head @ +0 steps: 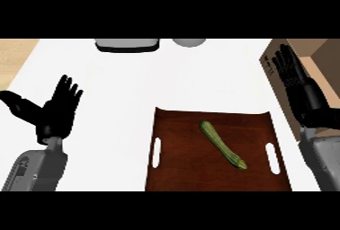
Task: Pick the squash from the tray and place it in the cardboard box
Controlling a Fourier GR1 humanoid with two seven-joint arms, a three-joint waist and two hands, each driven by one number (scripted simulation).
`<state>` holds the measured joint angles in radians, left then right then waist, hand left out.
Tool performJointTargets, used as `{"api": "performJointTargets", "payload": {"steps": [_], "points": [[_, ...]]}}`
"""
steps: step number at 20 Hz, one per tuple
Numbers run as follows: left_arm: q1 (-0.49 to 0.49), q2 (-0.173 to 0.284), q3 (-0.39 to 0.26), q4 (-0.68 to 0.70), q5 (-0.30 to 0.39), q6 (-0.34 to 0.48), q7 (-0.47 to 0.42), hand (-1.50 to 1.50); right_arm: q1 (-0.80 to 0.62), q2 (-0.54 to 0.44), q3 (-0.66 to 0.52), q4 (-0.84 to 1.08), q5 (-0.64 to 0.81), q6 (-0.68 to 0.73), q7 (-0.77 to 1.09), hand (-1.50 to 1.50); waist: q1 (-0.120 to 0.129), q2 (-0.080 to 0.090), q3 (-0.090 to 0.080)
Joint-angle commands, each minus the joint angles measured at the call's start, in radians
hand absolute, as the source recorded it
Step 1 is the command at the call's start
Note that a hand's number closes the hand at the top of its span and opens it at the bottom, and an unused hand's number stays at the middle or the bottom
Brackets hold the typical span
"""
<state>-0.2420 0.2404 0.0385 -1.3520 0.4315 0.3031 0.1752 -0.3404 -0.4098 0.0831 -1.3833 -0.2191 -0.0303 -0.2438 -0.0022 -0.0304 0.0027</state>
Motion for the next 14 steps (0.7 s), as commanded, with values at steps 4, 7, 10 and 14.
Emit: {"api": "performJointTargets", "payload": {"steps": [4,7,10,14], "points": [[0.103,0.064,-0.077,-0.007,-0.171,-0.016,-0.106,0.0,0.06,0.005,0.073,-0.07,0.067,0.064,-0.053,1.5,0.007,0.03,-0.002],[0.102,0.091,-0.082,0.02,-0.192,-0.007,-0.09,0.0,0.007,-0.305,0.127,-0.14,0.381,0.075,-0.043,1.5,-0.005,0.009,-0.029],[0.161,0.057,-0.128,0.041,-0.243,-0.012,-0.175,0.0,0.238,-0.048,0.116,-0.027,0.343,-0.149,-0.064,1.5,-0.008,0.032,-0.002],[0.172,0.04,-0.114,0.096,-0.249,-0.026,-0.215,0.0,0.368,-0.092,0.073,-0.143,0.412,-0.218,-0.213,-1.5,-0.012,0.029,-0.003]]}}
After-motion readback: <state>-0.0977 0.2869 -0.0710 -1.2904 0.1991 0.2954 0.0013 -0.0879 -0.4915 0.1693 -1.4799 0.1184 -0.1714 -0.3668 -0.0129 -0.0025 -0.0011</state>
